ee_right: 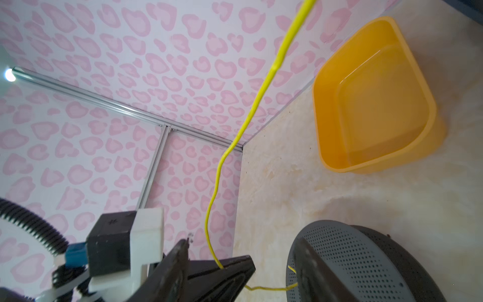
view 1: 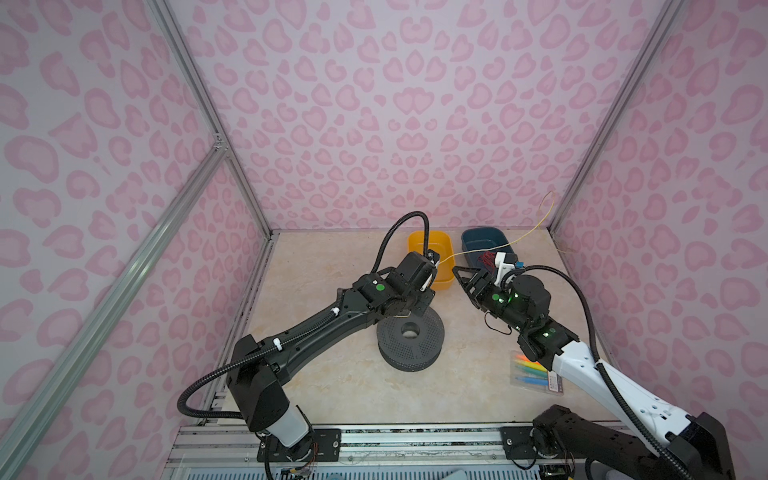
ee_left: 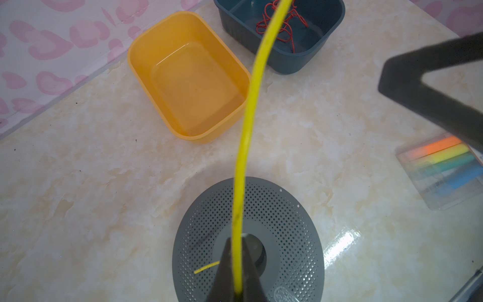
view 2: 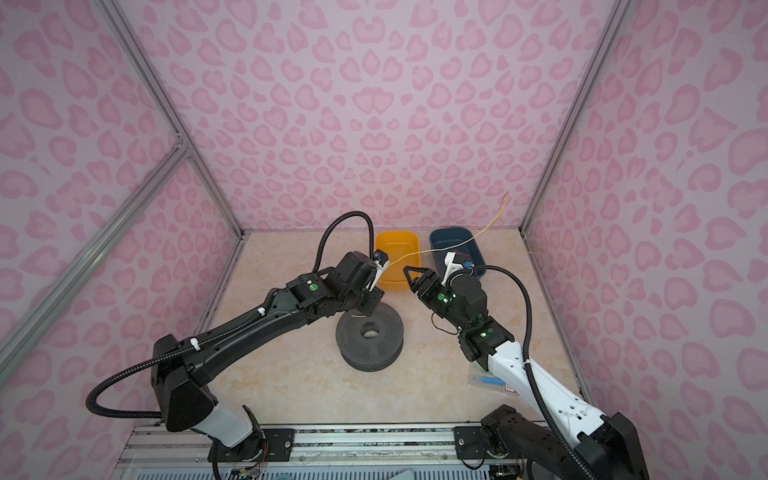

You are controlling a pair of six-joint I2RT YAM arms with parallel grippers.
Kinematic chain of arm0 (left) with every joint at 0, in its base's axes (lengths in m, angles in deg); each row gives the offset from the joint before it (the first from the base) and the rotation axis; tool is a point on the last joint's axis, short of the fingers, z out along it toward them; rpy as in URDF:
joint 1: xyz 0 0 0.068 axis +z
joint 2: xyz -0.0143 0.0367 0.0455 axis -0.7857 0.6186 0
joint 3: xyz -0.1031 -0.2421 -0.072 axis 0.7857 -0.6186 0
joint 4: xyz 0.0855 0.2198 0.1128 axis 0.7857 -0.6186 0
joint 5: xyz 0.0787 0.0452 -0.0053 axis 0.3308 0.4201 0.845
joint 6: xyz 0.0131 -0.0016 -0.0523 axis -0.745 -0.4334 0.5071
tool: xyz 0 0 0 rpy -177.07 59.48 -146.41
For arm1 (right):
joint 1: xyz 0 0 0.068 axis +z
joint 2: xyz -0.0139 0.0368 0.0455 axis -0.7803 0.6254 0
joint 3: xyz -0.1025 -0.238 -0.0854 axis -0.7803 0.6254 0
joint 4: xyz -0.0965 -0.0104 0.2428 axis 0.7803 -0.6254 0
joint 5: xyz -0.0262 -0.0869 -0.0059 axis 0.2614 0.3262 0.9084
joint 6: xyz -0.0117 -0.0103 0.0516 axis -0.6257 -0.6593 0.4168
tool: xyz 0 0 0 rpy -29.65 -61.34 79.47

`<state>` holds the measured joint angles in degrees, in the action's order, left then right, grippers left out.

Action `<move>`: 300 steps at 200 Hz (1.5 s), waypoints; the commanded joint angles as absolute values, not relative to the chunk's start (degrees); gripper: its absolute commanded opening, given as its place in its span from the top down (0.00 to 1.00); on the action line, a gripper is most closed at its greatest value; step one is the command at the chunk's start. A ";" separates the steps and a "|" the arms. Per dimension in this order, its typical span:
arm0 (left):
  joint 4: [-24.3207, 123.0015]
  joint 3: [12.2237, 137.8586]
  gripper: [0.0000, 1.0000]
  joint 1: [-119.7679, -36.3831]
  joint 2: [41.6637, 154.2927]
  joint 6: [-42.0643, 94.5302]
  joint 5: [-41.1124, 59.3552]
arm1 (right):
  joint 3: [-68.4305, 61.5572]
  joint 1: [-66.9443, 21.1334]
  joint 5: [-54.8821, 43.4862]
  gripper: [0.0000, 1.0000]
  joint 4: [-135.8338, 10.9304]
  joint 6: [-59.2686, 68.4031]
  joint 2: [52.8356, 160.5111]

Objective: Wrap the cables

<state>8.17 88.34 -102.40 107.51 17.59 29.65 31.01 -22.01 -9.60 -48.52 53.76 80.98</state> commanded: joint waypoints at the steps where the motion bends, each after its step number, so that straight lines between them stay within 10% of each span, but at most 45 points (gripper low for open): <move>1: 11.04 88.45 0.96 -102.85 107.29 17.30 27.55 | 30.04 -21.33 -8.74 0.35 -42.44 56.74 83.28; 53: 11.43 88.47 0.96 -103.29 107.49 16.85 25.65 | 29.76 -20.87 -9.35 0.45 -38.88 57.98 86.54; 121: 11.37 88.13 0.94 -103.90 107.72 15.84 23.68 | 29.66 -20.87 -10.44 1.00 -36.71 59.26 88.80; 177: 12.77 84.16 0.53 -104.04 105.87 15.64 24.31 | 31.09 -21.18 -7.70 1.00 -38.14 57.45 85.23; 300: 40.36 60.14 0.52 -104.08 97.17 17.37 17.70 | 32.48 -22.37 -9.14 1.00 -39.37 59.00 82.88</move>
<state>29.00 63.40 -104.03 98.86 16.17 19.97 31.77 -22.30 -8.84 -39.60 58.48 83.36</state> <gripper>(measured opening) 0.484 0.049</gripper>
